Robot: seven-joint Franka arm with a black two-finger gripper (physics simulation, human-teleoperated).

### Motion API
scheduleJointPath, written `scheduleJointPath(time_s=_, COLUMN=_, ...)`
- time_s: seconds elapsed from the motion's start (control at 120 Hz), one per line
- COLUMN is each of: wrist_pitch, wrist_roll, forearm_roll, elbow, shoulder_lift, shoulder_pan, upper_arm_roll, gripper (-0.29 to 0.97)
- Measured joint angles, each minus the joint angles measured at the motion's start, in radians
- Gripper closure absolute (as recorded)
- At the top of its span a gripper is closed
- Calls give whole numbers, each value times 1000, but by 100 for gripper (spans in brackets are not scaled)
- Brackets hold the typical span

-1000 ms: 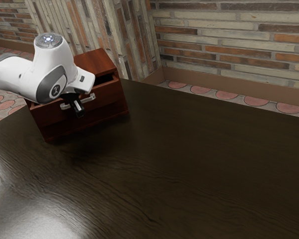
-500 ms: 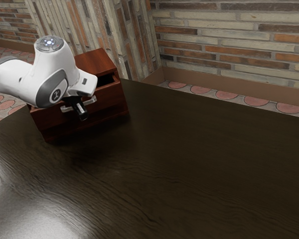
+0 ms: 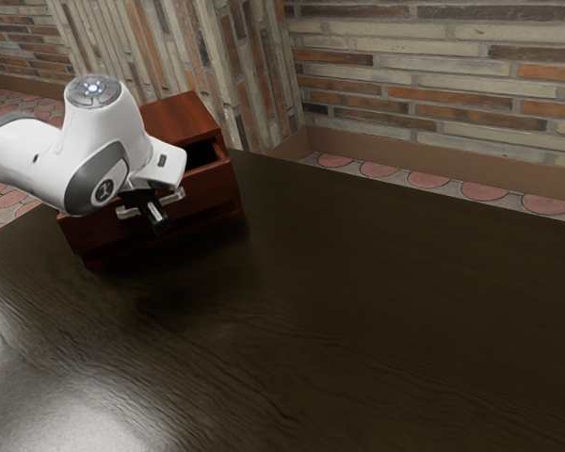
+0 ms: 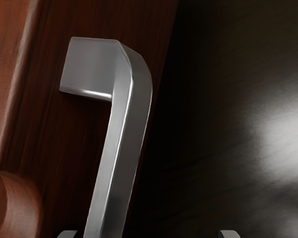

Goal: Pull the drawer handle with one arm to open the drawer

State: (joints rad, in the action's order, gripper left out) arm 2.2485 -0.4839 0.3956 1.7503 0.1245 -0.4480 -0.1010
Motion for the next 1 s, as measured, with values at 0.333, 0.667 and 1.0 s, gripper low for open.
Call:
scheduleJointPath(time_s=0.333, wrist_pitch=23, wrist_roll=32, forearm_roll=1, elbow=38, shoulder_lift=-29, shoulder_pan=16, upper_arm_roll=10, gripper=37)
scheduleJointPath(time_s=0.667, wrist_pitch=27, wrist_roll=57, forearm_roll=2, elbow=58, shoulder_lift=-51, shoulder_pan=36, upper_arm_roll=25, gripper=40)
scheduleJointPath(time_s=1.0, wrist_pitch=32, wrist_roll=81, forearm_roll=5, elbow=98, shoulder_lift=-82, shoulder_pan=54, upper_arm_roll=30, gripper=37)
